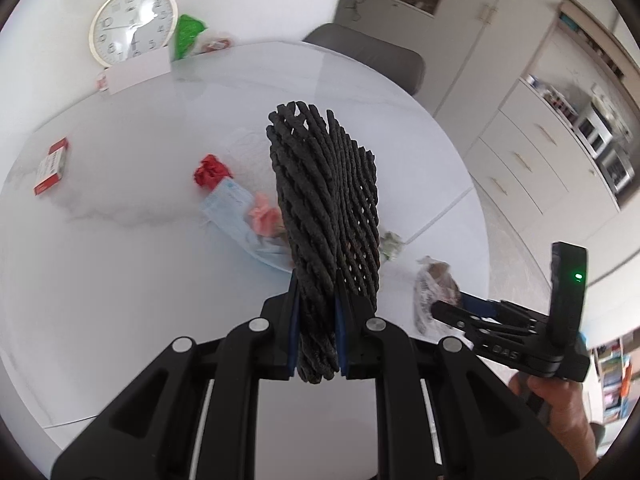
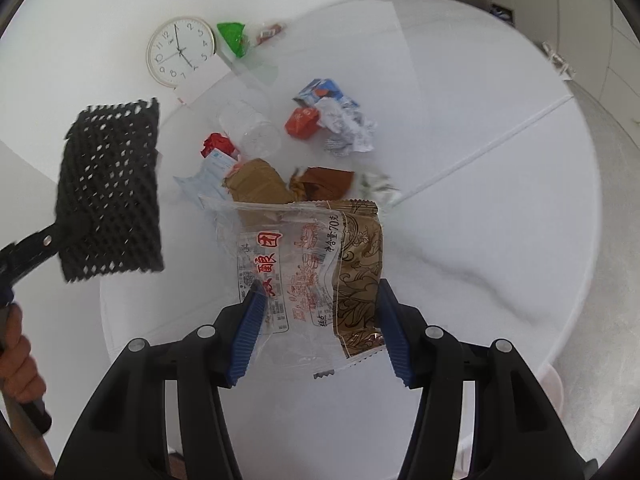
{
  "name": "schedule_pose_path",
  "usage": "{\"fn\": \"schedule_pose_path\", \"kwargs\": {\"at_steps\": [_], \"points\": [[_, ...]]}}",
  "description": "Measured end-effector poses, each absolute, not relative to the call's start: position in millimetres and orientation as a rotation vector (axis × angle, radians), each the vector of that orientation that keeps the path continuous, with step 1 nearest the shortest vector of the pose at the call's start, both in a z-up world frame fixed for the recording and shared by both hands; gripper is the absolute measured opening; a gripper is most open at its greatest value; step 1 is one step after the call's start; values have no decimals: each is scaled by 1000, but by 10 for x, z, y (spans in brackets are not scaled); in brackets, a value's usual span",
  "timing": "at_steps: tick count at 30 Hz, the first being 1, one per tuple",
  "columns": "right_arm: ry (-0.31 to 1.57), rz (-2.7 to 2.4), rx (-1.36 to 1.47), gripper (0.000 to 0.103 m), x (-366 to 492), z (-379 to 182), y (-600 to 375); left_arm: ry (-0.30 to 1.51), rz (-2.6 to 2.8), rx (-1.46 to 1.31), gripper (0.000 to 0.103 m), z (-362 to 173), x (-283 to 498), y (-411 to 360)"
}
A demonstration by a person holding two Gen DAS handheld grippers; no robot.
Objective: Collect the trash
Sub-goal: 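Carry net and snack bag over the bin and release both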
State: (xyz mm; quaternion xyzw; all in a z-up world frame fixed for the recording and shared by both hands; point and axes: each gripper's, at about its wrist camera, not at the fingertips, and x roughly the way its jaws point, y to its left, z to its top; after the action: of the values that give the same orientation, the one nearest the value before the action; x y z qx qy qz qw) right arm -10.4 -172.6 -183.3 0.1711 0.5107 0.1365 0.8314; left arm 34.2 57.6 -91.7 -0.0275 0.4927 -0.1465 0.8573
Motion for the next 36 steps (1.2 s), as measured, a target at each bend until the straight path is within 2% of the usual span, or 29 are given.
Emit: {"fn": "schedule_pose_path", "kwargs": {"at_steps": [5, 12, 13, 15, 17, 18, 21, 34, 36], "points": [[1112, 122, 325, 56, -878, -1846, -2320, 1068, -476, 7, 14, -1007, 137, 137], [1248, -62, 331, 58, -1528, -2432, -2855, 1140, -693, 144, 14, -1244, -182, -662], [1269, -82, 328, 59, -1574, -2548, -2906, 1153, -712, 162, 14, -1288, -223, -766], [1292, -100, 326, 70, -1617, -2693, -2971, 1179, -758, 193, 14, -1371, -294, -974], [1327, -134, 331, 74, -1668, -2826, -3075, 1204, -788, 221, 14, -1478, -411, -1115], [1330, -146, 335, 80, -1690, -2850, -3115, 1217, -806, 233, 14, -1524, -463, -1208], [1316, -187, 358, 90, -1786, -2819, -3310, 1252, -845, 265, 14, -1658, -598, -1492], [1237, -222, 439, 94, -2158, -2515, -3853, 1358, -888, 379, 14, -2182, -901, -2087], [1227, -227, 436, 95, -2175, -2489, -3900, 1367, -877, 378, 18, -2210, -788, -2100]]}}
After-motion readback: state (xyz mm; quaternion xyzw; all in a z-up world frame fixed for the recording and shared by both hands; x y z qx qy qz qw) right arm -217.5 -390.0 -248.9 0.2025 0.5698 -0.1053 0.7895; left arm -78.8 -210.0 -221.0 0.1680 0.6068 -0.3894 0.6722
